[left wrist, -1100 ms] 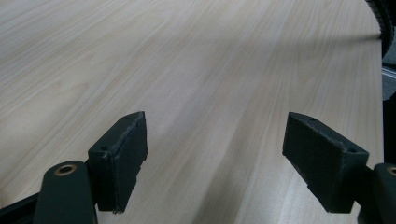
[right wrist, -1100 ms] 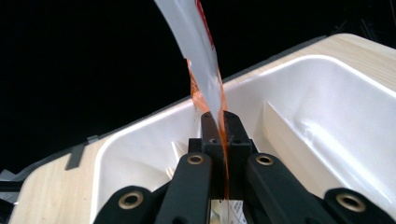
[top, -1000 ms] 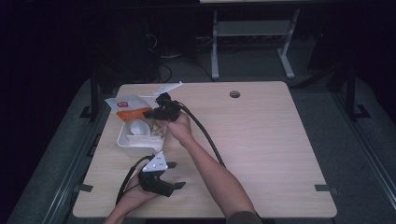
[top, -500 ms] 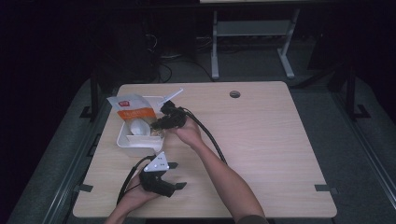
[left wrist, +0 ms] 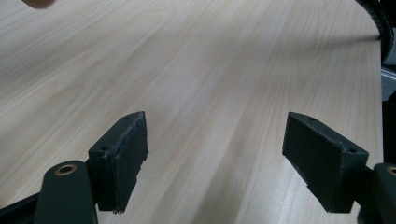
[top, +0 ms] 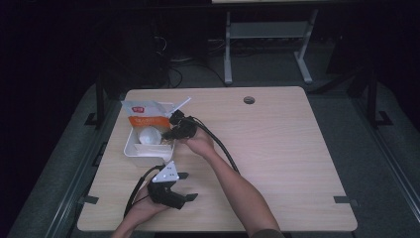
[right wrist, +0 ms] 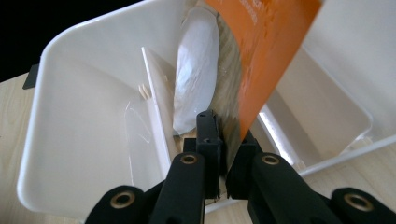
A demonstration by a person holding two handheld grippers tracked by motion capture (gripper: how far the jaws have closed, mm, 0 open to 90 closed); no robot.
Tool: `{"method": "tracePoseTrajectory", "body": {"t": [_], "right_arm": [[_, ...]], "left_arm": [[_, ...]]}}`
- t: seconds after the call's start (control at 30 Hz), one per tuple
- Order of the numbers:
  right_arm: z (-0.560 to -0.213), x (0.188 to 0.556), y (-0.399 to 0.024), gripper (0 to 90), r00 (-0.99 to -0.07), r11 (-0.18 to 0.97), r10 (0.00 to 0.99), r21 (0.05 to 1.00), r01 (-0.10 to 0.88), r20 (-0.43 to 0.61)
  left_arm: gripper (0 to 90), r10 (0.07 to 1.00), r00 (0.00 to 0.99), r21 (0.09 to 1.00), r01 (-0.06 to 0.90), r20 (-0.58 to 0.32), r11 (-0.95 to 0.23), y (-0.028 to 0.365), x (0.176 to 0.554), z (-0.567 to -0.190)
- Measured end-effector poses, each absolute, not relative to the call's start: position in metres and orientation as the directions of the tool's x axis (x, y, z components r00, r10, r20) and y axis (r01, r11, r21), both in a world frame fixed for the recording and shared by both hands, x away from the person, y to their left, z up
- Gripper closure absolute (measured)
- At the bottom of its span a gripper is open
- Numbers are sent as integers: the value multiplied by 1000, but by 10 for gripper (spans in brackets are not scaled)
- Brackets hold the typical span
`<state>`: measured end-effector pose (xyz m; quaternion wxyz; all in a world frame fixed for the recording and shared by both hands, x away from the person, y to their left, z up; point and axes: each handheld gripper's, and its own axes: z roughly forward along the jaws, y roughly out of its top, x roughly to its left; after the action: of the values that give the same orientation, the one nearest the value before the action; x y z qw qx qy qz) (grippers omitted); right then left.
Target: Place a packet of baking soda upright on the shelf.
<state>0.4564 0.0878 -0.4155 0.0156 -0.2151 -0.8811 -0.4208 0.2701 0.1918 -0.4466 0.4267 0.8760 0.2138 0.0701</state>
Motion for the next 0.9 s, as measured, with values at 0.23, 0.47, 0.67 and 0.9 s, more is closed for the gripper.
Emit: {"method": "tracePoseTrajectory", "body": {"t": [0.23,0.47,0.67,0.9], "right_arm": [[-422,455,87,874,-904,549,383,739,390,192],[-424,459,83,840,-887,513,382,739,437,259],[-418,460,74,762,-881,491,382,746,450,279],[-405,458,54,692,-876,446,383,771,454,294]], "left_arm": [[220,428,902,771,315,-62,-553,190,270,-448],[220,429,901,773,315,-61,-551,190,270,-448],[219,430,901,773,315,-60,-551,191,271,-448],[217,439,897,769,320,-57,-553,190,272,-448]]}}
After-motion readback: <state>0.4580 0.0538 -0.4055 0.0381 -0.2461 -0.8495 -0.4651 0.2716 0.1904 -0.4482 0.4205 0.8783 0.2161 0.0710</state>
